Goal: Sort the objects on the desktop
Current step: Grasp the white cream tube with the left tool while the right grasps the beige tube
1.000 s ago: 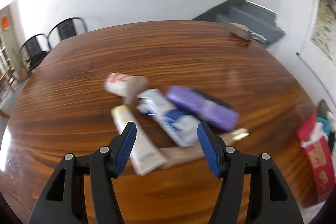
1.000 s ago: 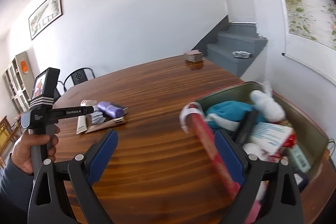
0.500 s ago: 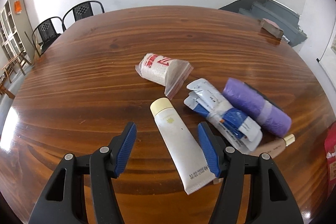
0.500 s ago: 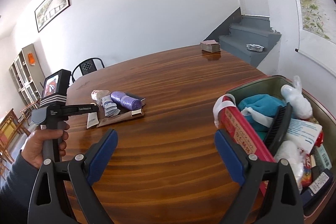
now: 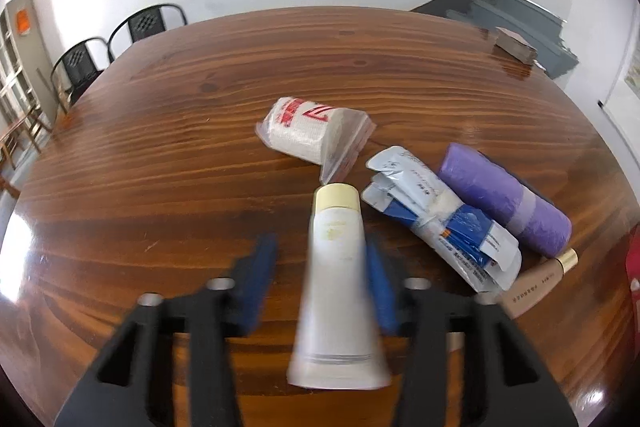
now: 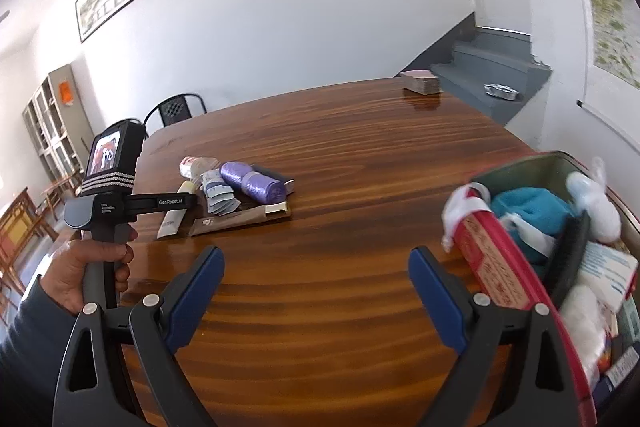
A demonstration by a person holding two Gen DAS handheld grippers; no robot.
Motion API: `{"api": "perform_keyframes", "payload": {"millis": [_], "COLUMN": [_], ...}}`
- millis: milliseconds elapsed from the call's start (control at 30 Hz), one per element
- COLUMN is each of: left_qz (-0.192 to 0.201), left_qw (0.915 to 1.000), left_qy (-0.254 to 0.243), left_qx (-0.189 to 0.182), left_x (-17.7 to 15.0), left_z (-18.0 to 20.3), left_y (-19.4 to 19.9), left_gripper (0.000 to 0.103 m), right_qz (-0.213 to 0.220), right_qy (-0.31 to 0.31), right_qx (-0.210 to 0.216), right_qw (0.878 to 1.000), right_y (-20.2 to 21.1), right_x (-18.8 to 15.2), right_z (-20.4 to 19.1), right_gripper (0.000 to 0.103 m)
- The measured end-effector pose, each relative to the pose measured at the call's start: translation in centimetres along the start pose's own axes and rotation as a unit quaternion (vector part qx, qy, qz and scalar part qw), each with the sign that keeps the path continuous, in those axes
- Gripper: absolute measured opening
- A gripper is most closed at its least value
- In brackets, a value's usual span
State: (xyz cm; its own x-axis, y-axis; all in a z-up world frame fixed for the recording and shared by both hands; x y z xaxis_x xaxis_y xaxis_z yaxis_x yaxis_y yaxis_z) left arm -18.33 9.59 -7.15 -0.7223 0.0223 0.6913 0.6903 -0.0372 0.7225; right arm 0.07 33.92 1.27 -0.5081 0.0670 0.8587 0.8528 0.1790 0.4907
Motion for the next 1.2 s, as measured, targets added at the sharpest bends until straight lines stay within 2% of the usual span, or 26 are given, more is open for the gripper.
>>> {"api": "perform_keyframes", "payload": {"millis": [33, 67, 300, 567, 900, 1000, 1067, 1133, 1200], "left_qz": [-0.001, -0.001, -0.002, 0.001, -0.003, 0.0, 0.001, 0.001, -0.001], "left_qw": [1.0, 1.0, 0.9998, 0.9997, 0.9996, 0.9996, 0.9996, 0.9997, 0.9998], "left_qy": [-0.003, -0.005, -0.018, -0.026, -0.026, -0.028, -0.025, -0.022, -0.017], "left_qx": [-0.004, -0.004, -0.004, -0.002, -0.008, -0.009, -0.009, -0.009, -0.008], "left_x": [0.0, 0.0, -0.7, -2.3, -3.3, -3.5, -3.7, -3.8, -3.9], "left_z": [0.1, 0.0, -1.1, -2.9, -3.7, -3.8, -3.9, -4.1, -4.2], "left_y": [0.1, 0.1, 0.8, 2.6, 3.1, 3.3, 3.5, 3.6, 3.7], "left_gripper": [0.028, 0.028, 0.028, 0.028, 0.028, 0.028, 0.028, 0.028, 0.028], "right_qz": [-0.003, -0.006, -0.05, -0.086, -0.115, -0.151, -0.172, -0.179, -0.164], "right_qy": [0.003, 0.009, 0.029, 0.018, 0.041, 0.063, 0.094, 0.114, 0.124], "right_qx": [0.003, 0.008, 0.037, 0.079, 0.112, 0.168, 0.21, 0.253, 0.276], "right_qw": [1.0, 1.0, 0.998, 0.993, 0.986, 0.972, 0.958, 0.944, 0.939], "right_y": [-0.4, -0.9, -5.4, -11.1, -14.6, -14.3, -13.0, -10.9, -9.1], "right_x": [0.1, 0.3, 0.1, 1.0, 0.2, -1.5, -2.8, -3.8, -3.8], "right_z": [-0.2, -0.4, -1.4, -3.2, -5.5, -7.0, -8.3, -9.5, -10.1], "right_gripper": [0.095, 0.095, 0.095, 0.095, 0.095, 0.096, 0.096, 0.096, 0.096]}}
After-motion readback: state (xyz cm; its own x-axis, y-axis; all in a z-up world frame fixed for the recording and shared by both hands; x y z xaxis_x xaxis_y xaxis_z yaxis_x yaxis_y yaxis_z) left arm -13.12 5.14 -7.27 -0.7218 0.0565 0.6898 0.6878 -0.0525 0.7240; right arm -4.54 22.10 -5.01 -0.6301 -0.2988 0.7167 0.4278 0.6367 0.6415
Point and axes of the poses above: each gripper's, at about its wrist camera, not at the fingertips, and y roughly against the way its jaws point, z to its right, x to its top, the point moved 10 cm from there along -y, roughly the way its jaws point, and after that the axes turned 5 degrees about z, right-handed, at the moved point
